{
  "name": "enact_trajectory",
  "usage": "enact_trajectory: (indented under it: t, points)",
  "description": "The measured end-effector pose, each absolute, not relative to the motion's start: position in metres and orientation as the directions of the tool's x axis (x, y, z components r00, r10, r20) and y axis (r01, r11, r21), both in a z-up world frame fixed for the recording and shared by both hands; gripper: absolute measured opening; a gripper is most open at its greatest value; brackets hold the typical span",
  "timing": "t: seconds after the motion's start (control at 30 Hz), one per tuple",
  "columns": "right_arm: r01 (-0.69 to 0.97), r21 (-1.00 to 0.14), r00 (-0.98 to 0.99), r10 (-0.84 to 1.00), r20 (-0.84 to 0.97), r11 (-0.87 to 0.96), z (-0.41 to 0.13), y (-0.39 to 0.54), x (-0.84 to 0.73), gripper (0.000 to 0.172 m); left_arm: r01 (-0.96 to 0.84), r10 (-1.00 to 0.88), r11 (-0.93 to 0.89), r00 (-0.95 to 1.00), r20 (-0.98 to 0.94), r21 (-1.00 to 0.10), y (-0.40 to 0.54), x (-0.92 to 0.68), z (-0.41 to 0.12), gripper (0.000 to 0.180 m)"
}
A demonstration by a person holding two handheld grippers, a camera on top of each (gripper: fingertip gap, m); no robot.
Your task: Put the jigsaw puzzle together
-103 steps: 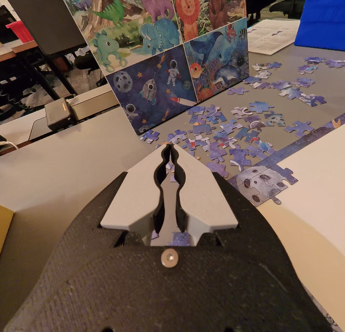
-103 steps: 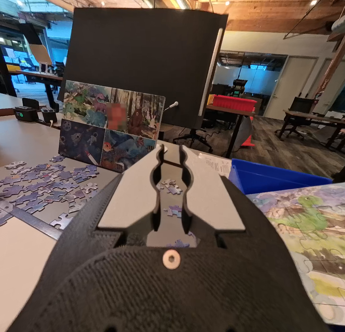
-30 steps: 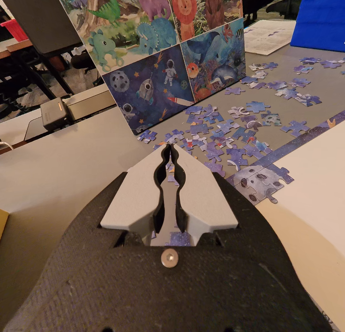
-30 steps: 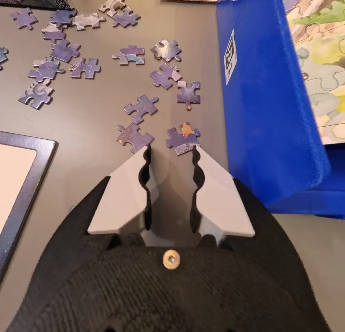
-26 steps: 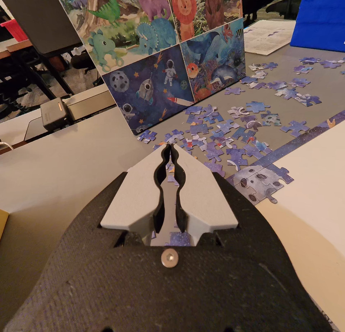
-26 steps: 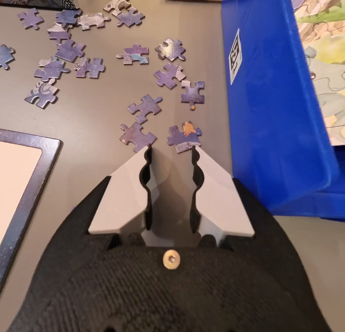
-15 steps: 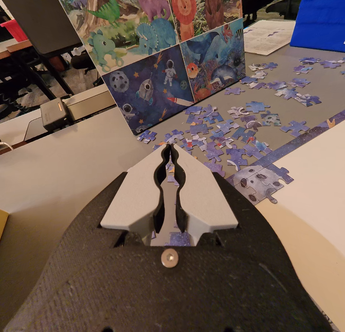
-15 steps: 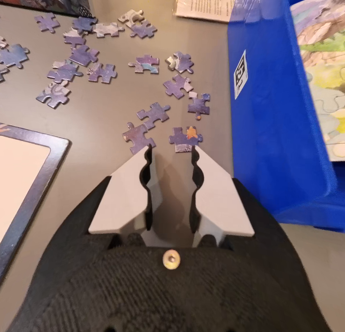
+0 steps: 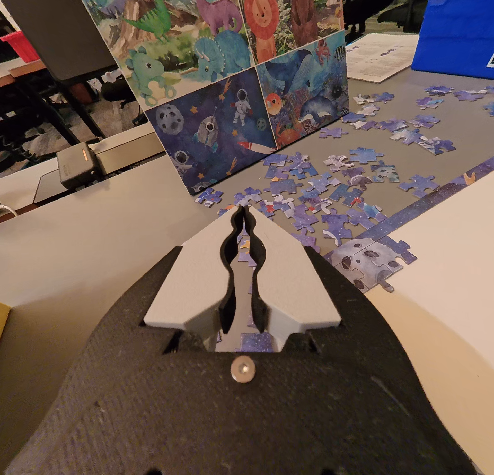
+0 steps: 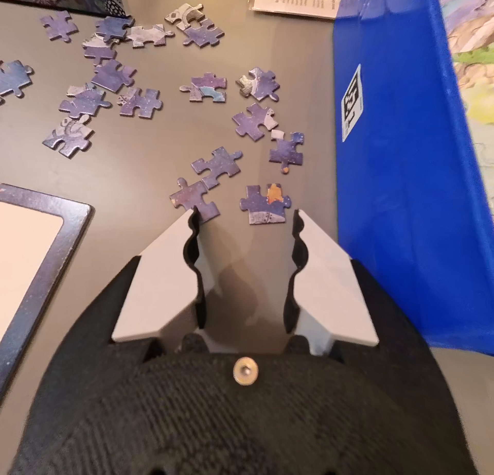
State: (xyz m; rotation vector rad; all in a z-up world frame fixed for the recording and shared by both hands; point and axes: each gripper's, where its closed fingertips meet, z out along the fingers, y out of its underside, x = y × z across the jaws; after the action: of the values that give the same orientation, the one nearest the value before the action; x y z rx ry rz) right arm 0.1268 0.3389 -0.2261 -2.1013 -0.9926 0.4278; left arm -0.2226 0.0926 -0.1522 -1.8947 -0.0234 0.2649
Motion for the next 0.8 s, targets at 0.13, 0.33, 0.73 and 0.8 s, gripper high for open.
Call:
enact_trajectory:
  t: [0.13, 0.33, 0.73, 0.8]
  points:
    - [0.496, -0.75, 0.64, 0.768, -0.024, -0.438, -0.227, 0.335, 0.126, 0.069, -0.115, 0.148, -0.335, 0.974, -0.173, -0.935, 0.092, -0.223, -0.152, 0.0]
    - [0.495, -0.751, 0.621, 0.783, -0.046, -0.436, -0.226, 0.326, 0.124, 0.063, -0.115, 0.149, -0.336, 0.974, -0.173, -0.935, 0.092, -0.224, -0.152, 0.0]
    - [0.505, -0.749, 0.612, 0.79, -0.039, -0.429, -0.227, 0.324, 0.122, 0.055, -0.12, 0.148, -0.343, 0.973, -0.18, -0.932, 0.092, -0.224, -0.153, 0.0]
    - [0.507, -0.749, 0.613, 0.789, -0.034, -0.427, -0.227, 0.324, 0.122, 0.055, -0.121, 0.148, -0.344, 0.972, -0.181, -0.931, 0.092, -0.224, -0.153, 0.0]
